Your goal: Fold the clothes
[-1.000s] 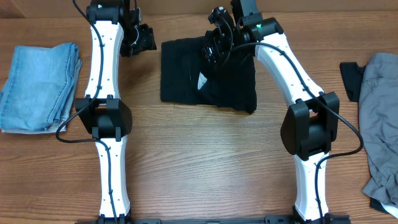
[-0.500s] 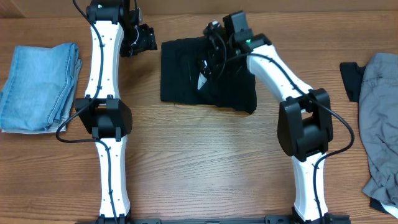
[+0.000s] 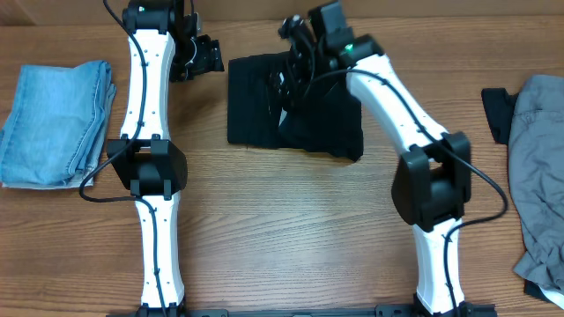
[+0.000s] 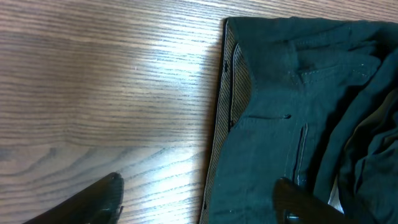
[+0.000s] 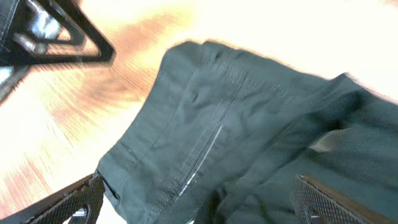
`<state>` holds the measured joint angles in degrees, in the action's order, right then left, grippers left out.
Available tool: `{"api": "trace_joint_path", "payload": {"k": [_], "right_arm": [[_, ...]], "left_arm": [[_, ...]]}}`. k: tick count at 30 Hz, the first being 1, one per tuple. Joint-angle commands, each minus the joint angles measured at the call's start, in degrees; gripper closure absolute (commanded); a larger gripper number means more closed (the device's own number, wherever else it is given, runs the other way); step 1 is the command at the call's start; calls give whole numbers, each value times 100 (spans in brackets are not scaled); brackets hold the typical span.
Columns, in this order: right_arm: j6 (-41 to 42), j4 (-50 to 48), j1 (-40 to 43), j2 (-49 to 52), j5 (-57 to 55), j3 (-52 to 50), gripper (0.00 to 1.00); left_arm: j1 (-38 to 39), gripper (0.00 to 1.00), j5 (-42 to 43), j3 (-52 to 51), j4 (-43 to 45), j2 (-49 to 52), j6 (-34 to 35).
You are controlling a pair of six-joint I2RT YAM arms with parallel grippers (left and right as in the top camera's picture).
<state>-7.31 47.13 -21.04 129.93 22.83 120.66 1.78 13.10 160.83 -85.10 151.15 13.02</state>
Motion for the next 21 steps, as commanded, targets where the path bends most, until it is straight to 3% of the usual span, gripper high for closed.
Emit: {"api": "trace_joint_path", "payload": {"k": [1,2,11,15,19,21], "right_arm": [[28,424,251,-485,-511,249,0],[26,693,334,-463,-544,236,0],[-50,1167,476,-118,-997,216,0],[-195,1152,466,109,-997,94,0],[-214,1064,468,273,-997,-79,11],[-216,1062,468,289,-997,-96,22]], "left_arm": [[31,5,105,-208,-37,-7,223],[50,0,243,-398,-9,-7,223],[142,0,1755,-1978,896,-7,201],[267,0,1869,-2352,1226,-7,201],[435,5,1847,-2485,1425,-7,201],[501,11,1840,-2509,1447,-7,199]]}}
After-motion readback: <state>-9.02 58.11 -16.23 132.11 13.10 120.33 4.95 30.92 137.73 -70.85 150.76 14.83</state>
